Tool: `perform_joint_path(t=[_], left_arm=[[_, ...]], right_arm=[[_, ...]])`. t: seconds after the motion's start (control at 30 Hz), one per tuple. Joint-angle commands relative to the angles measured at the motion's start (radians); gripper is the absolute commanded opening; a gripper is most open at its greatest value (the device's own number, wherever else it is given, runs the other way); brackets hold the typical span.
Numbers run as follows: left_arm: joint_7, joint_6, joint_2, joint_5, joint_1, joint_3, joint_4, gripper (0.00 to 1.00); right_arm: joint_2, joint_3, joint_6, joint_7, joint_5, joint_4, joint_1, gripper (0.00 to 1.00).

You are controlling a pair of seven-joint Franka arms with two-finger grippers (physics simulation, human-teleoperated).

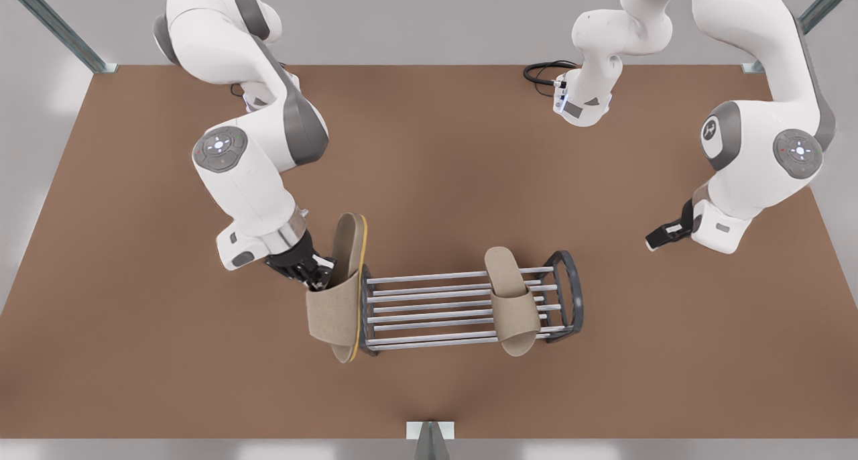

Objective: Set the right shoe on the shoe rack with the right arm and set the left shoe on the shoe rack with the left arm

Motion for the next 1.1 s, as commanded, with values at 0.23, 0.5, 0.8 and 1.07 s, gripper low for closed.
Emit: perform_joint_path(t=[0.23, 0.5, 0.8, 1.07], left_arm=[[0.272, 0.111, 0.038, 0.006, -0.027, -0.001, -0.006, 1.00], [0.235, -0.080, 0.041, 0.006, -0.030, -0.004, 0.014, 1.00], [0.224, -0.083, 0.050, 0.006, -0.027, -0.002, 0.016, 1.00], [0.224, -0.075, 0.061, 0.009, -0.024, -0.002, 0.016, 1.00]], right_arm=[[0.031, -0.051, 0.145, 0.319, -0.008, 0.009, 0.117, 0.21], [0.113, -0.162, 0.241, 0.423, -0.017, 0.005, 0.277, 0.21], [0.162, -0.165, 0.250, 0.331, -0.130, -0.007, 0.287, 0.21], [0.185, -0.159, 0.276, 0.333, -0.199, -0.033, 0.336, 0.21]])
